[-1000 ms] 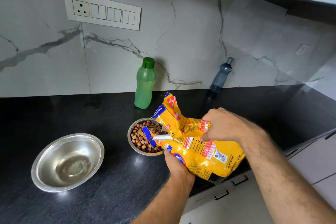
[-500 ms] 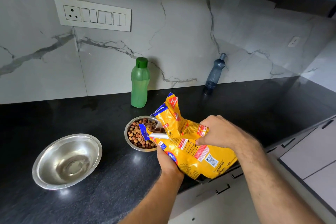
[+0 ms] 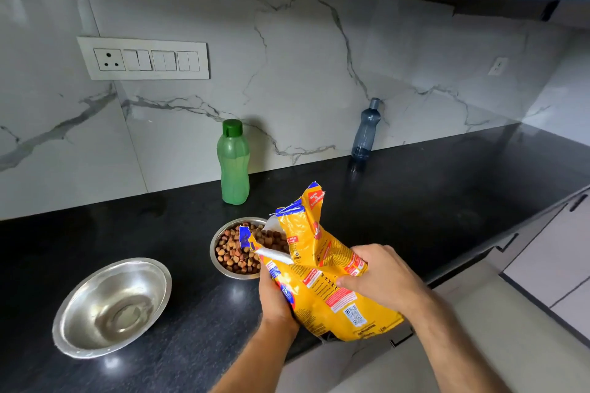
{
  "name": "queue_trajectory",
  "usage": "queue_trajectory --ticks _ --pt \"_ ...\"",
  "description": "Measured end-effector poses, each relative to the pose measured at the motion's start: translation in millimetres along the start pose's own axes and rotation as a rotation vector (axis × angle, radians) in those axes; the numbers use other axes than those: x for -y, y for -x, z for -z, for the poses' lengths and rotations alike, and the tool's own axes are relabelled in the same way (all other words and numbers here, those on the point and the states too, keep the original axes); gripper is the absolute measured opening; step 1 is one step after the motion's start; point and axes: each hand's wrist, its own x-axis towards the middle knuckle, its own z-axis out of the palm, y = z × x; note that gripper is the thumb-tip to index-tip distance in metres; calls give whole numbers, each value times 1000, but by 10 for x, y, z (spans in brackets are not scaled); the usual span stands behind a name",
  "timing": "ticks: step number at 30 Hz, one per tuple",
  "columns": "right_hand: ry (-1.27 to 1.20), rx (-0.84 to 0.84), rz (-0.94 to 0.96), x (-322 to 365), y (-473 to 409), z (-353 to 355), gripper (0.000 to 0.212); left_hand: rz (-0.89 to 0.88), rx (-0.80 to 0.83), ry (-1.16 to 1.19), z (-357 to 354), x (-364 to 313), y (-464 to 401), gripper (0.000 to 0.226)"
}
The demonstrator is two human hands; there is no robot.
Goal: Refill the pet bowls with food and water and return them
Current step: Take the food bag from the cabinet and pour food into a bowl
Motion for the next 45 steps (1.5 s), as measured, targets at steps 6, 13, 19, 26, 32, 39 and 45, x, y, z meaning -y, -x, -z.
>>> queue_trajectory --ticks 6,13,19,26,32,39,45 --pt "-42 -36 45 -75 24 -51 16 -25 -61 -51 -25 -51 81 50" --pt "-122 -80 97 -126 25 -96 13 -91 -60 -32 -82 -153 102 51" --pt "-179 -120 134 -201 38 -127 12 -147 -59 -32 -119 -189 97 50" --pt "-230 -159 154 -321 64 -209 12 -208 -120 -58 -138 -189 201 45" --pt "-310 -163 164 -410 95 -283 13 -294 -145 -108 -162 -175 375 46" --pt "-406 -144 168 -520 145 -328 16 -318 -156 -165 -197 -69 578 53" --pt "-462 -136 155 -593 142 -471 13 -373 -198 -224 -159 -26 717 54"
